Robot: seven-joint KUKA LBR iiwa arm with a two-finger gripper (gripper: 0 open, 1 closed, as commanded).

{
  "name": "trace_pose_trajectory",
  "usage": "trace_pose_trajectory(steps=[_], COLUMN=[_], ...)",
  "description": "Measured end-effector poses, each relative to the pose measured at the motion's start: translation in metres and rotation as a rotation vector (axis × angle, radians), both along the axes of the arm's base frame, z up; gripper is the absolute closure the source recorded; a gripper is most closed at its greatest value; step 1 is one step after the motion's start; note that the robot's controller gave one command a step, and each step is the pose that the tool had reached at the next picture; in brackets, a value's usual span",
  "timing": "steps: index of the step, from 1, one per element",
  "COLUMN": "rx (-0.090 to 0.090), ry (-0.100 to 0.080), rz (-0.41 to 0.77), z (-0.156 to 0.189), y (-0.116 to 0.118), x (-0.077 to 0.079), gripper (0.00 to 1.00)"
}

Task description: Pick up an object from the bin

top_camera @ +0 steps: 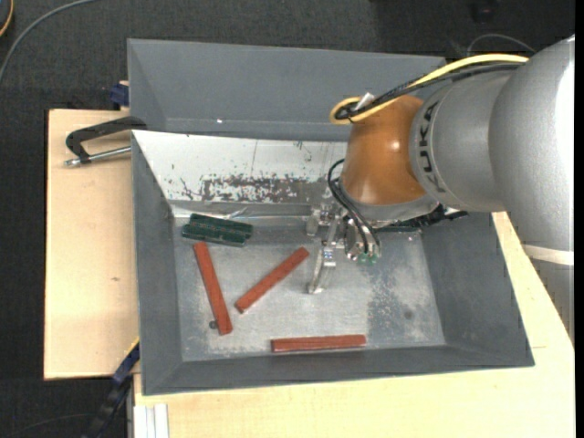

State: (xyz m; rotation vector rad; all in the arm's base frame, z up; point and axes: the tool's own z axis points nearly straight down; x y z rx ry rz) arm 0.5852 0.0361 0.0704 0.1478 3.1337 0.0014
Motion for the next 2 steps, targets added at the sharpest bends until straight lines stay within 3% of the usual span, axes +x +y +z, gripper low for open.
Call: trace_pose_trajectory(steps=[1,2], rx=[0.004,0.003], ry=[0.0,0.008], rz=[-0.17,-0.388], z=[0.001,0.0], y=[0.059,0.102], x=[0.0,-0.036], gripper=[0.0,0.0])
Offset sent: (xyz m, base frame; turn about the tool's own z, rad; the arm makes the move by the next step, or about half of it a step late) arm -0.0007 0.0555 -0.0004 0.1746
